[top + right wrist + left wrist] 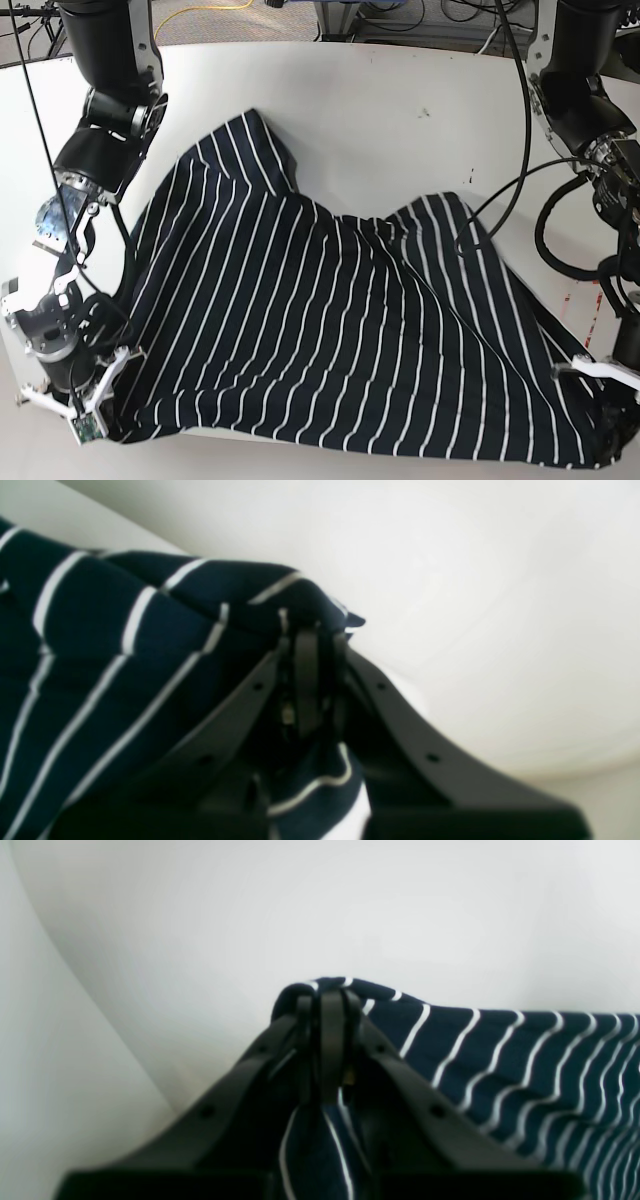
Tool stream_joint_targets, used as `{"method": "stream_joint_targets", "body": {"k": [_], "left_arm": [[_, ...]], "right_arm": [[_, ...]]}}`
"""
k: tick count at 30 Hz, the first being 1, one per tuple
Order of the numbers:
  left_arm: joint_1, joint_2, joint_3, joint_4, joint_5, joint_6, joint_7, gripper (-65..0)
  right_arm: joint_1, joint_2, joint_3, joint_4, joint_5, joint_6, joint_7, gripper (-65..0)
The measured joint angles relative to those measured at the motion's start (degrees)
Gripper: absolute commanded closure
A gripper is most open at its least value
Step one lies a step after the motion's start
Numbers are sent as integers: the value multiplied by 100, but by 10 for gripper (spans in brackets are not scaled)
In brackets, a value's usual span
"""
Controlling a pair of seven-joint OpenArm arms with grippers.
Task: Fold the T-shirt properly
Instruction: 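Lift the shirt with both grippers and swing it up into the air, then lay the shirt flat by lowering both grippers while pulling it taut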
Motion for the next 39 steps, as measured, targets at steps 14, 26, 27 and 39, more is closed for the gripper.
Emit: {"method": "stream_joint_targets", "body": {"k": [14,26,27,39], "left_arm": [[-2083,-48,13,-48,313,7,625,0],[-1888,-192,125,-136,310,-2,708,0],[-1786,-184,138,-133,254,-7,691,0],[76,-144,-190,-7,-74,-15,750,0]], "right_arm": [[2371,592,-1174,-369,0,-2,-468,-6],[2354,680,-1268,133,39,-2,-1051,-6],[2243,686,-1266,267,33,-4,-1080,-6],[125,619,-433,1668,103,0,-1351,-6]]}}
